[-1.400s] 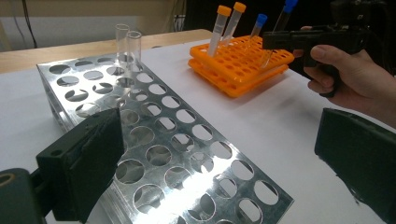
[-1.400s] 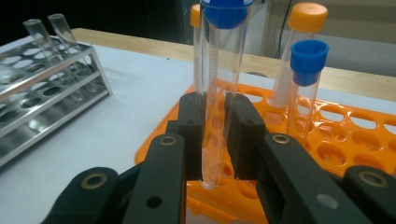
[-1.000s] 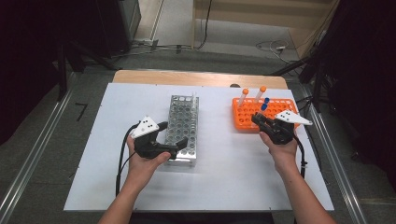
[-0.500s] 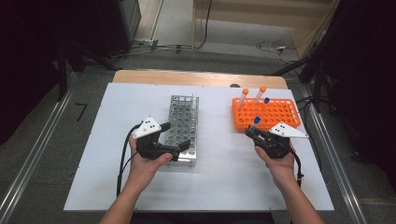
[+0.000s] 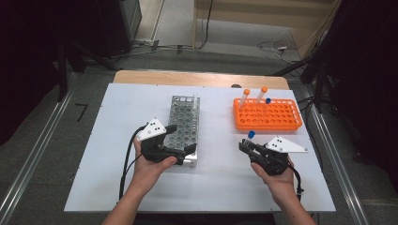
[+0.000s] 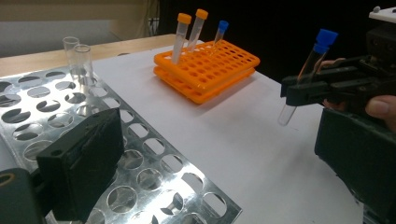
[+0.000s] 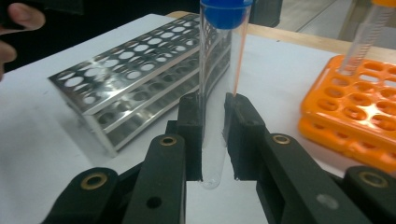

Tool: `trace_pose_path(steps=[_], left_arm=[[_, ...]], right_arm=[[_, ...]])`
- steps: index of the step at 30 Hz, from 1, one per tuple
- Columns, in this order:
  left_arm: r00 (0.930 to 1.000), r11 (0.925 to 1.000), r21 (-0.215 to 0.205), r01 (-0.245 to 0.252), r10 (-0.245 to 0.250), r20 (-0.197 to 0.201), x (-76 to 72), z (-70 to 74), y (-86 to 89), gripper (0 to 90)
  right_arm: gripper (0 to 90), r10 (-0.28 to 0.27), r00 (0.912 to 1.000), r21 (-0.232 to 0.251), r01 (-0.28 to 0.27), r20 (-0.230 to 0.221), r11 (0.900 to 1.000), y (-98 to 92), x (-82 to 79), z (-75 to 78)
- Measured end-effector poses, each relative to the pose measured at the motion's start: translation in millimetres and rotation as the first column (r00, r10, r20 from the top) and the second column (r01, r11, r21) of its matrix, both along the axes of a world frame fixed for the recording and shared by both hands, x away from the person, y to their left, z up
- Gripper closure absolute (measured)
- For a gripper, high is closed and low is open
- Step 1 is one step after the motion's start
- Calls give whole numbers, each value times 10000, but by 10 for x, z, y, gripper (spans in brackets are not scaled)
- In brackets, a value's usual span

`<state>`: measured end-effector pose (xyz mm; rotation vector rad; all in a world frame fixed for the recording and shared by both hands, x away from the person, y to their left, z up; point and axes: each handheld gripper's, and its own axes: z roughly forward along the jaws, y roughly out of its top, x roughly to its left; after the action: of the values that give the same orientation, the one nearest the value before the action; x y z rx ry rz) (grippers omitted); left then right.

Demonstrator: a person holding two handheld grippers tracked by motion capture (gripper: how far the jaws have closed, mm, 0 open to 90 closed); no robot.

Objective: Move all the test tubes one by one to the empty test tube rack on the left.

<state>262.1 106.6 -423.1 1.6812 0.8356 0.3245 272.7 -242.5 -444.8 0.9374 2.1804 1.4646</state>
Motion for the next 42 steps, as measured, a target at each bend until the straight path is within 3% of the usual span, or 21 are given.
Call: trace_pose_path(steps=[7, 23, 32, 42], left_arm=[[9994, 9994, -45, 331, -331, -55, -21, 9, -68, 16], [9930, 9929, 132, 1178, -1177, -92, -79, -10, -317, 68], [9767, 9766, 162, 2145, -2142, -152, -117, -36, -514, 334], [9714, 9697, 563, 2376, -2375, -90, -153, -68, -657, 531]], right_arm=[[746, 516, 9987, -262, -516, -26, 9983, 115, -158, -6], [746, 1126, 9934, -1056, -1142, -214, 9878, 394, -163, -131], [746, 1448, 9894, -1526, -1440, -56, 9778, 547, -219, -155], [746, 1791, 9838, -1815, -1743, 103, 9678, 657, -285, -156]])
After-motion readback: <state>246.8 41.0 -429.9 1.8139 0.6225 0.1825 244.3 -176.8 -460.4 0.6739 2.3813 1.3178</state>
